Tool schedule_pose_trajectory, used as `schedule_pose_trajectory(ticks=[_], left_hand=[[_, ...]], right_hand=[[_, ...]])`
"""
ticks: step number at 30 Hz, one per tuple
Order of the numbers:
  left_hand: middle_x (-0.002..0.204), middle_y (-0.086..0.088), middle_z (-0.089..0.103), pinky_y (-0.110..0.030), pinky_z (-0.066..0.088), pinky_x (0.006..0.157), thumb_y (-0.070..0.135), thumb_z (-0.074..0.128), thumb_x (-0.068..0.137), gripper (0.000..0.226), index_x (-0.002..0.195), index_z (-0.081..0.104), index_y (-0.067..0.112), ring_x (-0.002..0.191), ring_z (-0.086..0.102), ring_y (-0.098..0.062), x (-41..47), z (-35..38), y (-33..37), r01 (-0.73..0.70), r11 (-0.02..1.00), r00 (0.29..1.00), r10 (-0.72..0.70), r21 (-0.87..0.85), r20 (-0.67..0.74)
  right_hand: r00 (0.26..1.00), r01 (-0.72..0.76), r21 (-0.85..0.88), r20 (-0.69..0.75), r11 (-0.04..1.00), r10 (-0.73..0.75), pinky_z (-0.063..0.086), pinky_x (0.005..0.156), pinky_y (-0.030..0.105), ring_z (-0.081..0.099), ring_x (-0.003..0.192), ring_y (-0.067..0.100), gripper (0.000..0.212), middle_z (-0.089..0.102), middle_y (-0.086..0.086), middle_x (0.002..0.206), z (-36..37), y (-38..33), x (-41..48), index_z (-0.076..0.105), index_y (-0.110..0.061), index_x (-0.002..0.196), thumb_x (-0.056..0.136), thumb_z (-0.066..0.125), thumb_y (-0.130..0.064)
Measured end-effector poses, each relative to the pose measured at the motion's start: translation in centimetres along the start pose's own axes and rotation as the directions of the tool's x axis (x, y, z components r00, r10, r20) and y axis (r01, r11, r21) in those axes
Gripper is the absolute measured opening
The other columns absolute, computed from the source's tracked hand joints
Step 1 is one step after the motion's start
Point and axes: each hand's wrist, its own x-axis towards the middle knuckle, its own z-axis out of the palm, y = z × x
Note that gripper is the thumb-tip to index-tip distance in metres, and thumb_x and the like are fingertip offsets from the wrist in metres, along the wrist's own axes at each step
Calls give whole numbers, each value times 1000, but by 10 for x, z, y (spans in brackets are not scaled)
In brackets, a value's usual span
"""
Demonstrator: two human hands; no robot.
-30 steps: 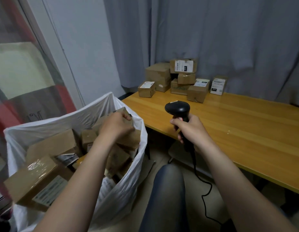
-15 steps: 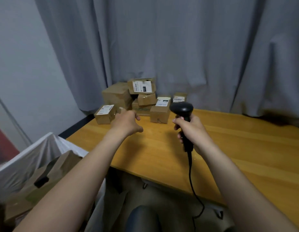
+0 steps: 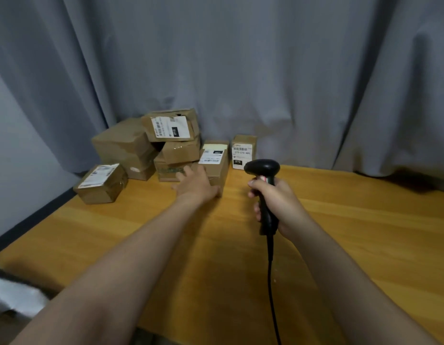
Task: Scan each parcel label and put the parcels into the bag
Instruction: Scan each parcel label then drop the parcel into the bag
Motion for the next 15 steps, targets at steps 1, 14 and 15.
schedule_pose_trajectory(ticks=[1,14,15], left_hand=[[150,-14,31,-61,37,110,63,70,85,82,148,33,26,140,31,-42,10,7,3,21,1000,1000,-21,-11,-1],[142,-10,33,-48,45,96,57,65,86,57,133,48,30,124,38,-46,20,43,11,-61,997,990,55,-38,-132],[140,-9,34,-47,44,95,57,66,85,57,132,48,30,124,38,-45,11,41,8,-74,996,990,67,-47,-127]], right_hand=[[1000,-3,-8,-5,1000,3,49,48,30,56,51,15,15,67,7,90,0,2,8,63,-11,110,101,67,-22],[999,-22,-21,-37,1000,22,50,49,31,57,51,14,15,66,5,86,-7,22,34,64,-11,109,100,68,-22],[999,-27,-23,-40,999,26,50,49,31,57,51,14,16,67,5,87,-8,22,30,64,-10,110,100,68,-22]])
